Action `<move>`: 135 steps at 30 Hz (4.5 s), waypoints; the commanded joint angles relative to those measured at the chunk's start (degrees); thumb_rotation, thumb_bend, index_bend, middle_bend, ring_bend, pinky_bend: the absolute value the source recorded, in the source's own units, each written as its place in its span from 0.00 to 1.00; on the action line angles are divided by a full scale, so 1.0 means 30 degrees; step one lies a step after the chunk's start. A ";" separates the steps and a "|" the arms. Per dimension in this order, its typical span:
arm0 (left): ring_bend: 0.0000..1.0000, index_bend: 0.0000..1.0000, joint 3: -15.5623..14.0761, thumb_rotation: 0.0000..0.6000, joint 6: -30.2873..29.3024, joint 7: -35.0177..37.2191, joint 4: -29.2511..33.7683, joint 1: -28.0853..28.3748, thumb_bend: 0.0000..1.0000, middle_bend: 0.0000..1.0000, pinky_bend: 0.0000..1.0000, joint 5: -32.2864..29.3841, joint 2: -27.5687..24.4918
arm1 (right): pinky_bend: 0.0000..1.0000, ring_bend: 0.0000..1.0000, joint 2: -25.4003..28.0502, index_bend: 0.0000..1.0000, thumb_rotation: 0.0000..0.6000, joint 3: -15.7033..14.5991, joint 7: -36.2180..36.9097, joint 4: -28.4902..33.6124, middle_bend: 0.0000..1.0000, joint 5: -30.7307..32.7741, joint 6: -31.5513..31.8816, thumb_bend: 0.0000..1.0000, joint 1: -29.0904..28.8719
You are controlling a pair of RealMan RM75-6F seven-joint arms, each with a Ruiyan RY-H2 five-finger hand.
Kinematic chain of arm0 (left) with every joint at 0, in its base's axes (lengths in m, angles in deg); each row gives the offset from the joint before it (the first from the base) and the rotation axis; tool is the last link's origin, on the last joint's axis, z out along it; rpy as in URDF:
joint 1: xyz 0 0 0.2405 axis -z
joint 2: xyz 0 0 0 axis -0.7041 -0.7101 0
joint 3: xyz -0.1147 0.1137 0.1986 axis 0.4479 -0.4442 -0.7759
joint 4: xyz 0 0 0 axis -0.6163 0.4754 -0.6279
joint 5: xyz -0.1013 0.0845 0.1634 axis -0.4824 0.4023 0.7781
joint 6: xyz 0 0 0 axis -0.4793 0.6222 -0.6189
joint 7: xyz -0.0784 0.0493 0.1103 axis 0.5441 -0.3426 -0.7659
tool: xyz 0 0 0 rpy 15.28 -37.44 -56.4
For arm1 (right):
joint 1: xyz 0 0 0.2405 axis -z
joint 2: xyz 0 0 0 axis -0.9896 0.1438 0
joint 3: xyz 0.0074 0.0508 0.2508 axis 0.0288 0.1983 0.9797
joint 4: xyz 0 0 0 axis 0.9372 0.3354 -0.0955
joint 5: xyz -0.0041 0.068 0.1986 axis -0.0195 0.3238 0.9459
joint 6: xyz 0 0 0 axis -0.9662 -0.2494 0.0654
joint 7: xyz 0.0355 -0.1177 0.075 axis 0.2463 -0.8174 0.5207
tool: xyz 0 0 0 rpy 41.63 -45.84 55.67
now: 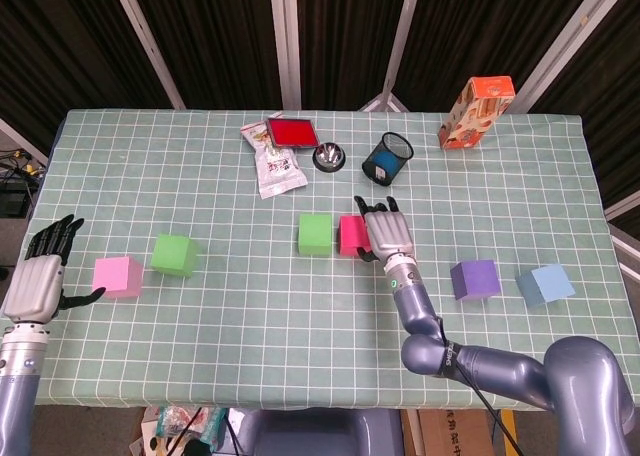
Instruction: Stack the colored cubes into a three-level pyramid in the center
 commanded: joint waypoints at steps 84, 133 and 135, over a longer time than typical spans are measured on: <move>0.00 0.00 -0.0106 1.00 0.0203 0.0245 0.0309 -0.0028 0.08 0.00 0.01 -0.0074 -0.0262 | 0.00 0.06 0.0399 0.00 1.00 0.0285 -0.2761 0.2937 0.18 0.1874 0.3486 0.34 0.1158; 0.00 0.00 -0.0084 1.00 0.0371 0.0343 0.0407 0.0038 0.08 0.00 0.01 -0.0231 -0.0258 | 0.00 0.07 -0.0246 0.00 1.00 0.0456 -0.2644 0.3476 0.21 0.2156 0.2946 0.33 0.1082; 0.00 0.00 -0.0080 1.00 0.0378 0.0359 0.0415 0.0035 0.08 0.00 0.01 -0.0251 -0.0265 | 0.00 0.07 -0.0242 0.00 1.00 0.0450 -0.2642 0.3510 0.21 0.2135 0.2933 0.34 0.1070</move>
